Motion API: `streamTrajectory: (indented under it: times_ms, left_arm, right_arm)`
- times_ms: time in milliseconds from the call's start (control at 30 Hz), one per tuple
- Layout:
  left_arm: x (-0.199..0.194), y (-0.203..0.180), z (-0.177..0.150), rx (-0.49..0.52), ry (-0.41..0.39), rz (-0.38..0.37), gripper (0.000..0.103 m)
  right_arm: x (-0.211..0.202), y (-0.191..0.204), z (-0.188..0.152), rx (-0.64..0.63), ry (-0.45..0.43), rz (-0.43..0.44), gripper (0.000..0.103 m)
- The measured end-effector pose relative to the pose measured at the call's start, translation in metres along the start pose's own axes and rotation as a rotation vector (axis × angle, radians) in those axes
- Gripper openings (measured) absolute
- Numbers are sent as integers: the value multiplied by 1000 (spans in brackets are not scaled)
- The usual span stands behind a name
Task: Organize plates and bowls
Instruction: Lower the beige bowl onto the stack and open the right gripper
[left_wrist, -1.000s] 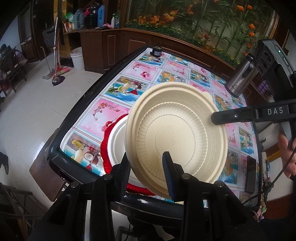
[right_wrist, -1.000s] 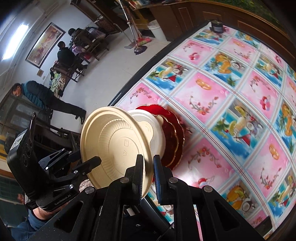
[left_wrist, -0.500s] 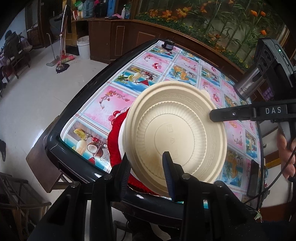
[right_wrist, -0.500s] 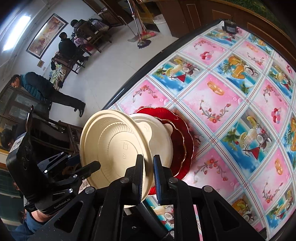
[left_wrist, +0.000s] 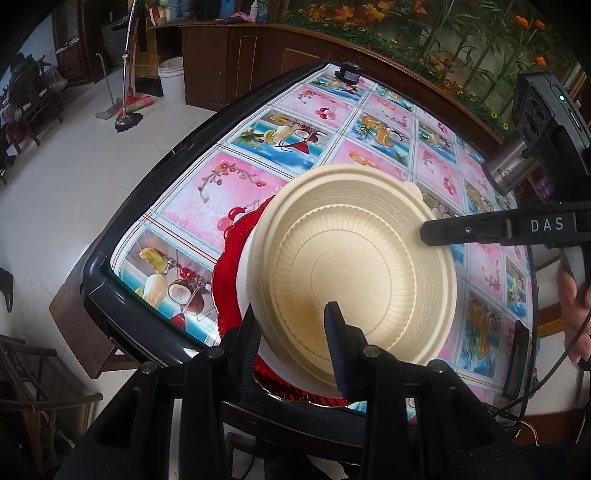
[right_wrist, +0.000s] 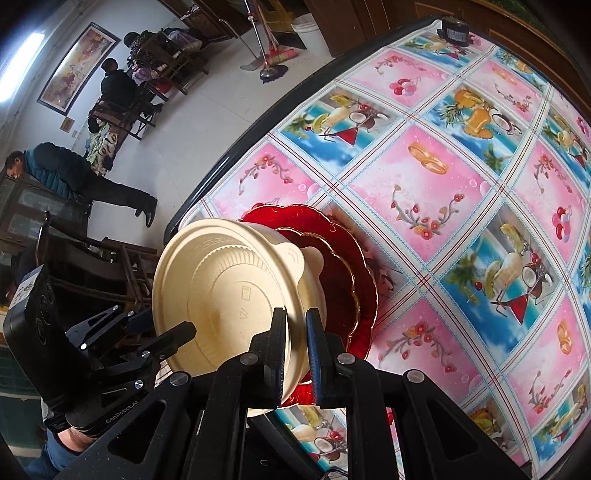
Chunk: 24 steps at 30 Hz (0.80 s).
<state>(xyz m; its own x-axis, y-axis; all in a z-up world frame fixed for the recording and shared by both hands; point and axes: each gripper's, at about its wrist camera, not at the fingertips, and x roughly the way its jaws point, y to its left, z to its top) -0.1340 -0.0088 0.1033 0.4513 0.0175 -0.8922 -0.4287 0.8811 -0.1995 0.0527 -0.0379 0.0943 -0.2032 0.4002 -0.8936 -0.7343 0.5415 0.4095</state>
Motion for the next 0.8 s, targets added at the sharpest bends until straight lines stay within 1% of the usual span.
streamTrajectory:
  times_ms: [333,800]
  left_arm:
    - [4,-1,2,7,7,13,32]
    - [2,-3,-6,20,16,24,32]
  right_arm:
    - [8,-6,5,1,16,7,13]
    - [10,-3,4,-16,23,4,14]
